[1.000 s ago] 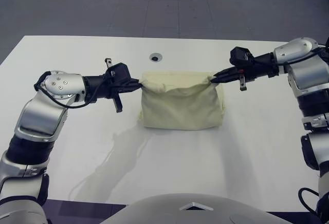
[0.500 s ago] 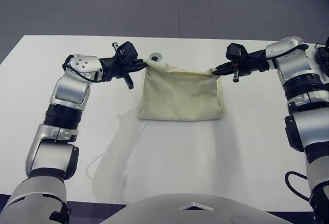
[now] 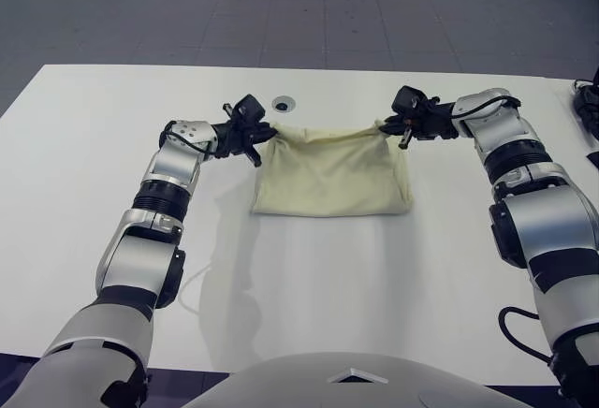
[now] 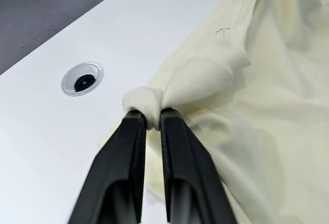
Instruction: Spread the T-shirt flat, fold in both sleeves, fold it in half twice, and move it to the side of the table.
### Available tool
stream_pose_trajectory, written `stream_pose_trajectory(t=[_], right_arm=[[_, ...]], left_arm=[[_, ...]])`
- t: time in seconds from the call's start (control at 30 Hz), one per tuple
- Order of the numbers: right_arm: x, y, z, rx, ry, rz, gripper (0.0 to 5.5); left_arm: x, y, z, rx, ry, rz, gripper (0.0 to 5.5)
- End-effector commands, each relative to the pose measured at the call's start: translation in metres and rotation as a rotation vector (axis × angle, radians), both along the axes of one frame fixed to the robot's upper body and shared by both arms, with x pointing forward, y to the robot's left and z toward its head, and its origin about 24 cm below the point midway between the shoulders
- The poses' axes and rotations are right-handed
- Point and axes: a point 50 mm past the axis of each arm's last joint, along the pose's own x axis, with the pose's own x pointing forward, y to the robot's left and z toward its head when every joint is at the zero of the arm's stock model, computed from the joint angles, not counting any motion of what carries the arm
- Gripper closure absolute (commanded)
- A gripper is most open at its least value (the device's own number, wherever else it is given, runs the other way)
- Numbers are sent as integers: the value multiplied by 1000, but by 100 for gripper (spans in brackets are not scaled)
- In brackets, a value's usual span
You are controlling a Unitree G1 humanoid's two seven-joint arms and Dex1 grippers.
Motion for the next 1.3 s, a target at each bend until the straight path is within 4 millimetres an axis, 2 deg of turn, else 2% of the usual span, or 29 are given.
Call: stream_pose_trajectory(t=[0.03,0.13,0.23,0.4,0.63,0.8,0.87,1.0,1.17,1.27,1.3], right_arm=[[6,1,10,6,-138,-73,420],[5,4,8,-8,-181,-28,355],[0,7,5,-80,-205,72,308],[-18,0,-7,-242,-197,272,218],[-46,-17,-17,-315,-148,438,105],[-53,-11,-21,-340,-143,499,32],[-54,-8,-24,-358,-140,524,12],[-66,-9,-33,-400,-94,599,12],[-107,-11,-50,-458,55,799,12],[-144,13,-48,-373,120,942,12],[-156,30,-43,-296,118,980,12]], left_arm=[[13,12,26,-119,-40,169,421],[9,22,31,-120,-61,215,352],[-9,20,32,-48,-95,168,304],[-56,-6,35,132,-151,9,209],[-100,-33,19,288,-150,-78,91],[-108,-35,10,327,-130,-74,16],[-107,-33,14,321,-139,-55,10],[-100,-22,27,329,-176,-5,10],[-93,3,48,375,-224,58,10],[-92,15,57,389,-241,94,10],[-92,18,59,392,-244,105,10]])
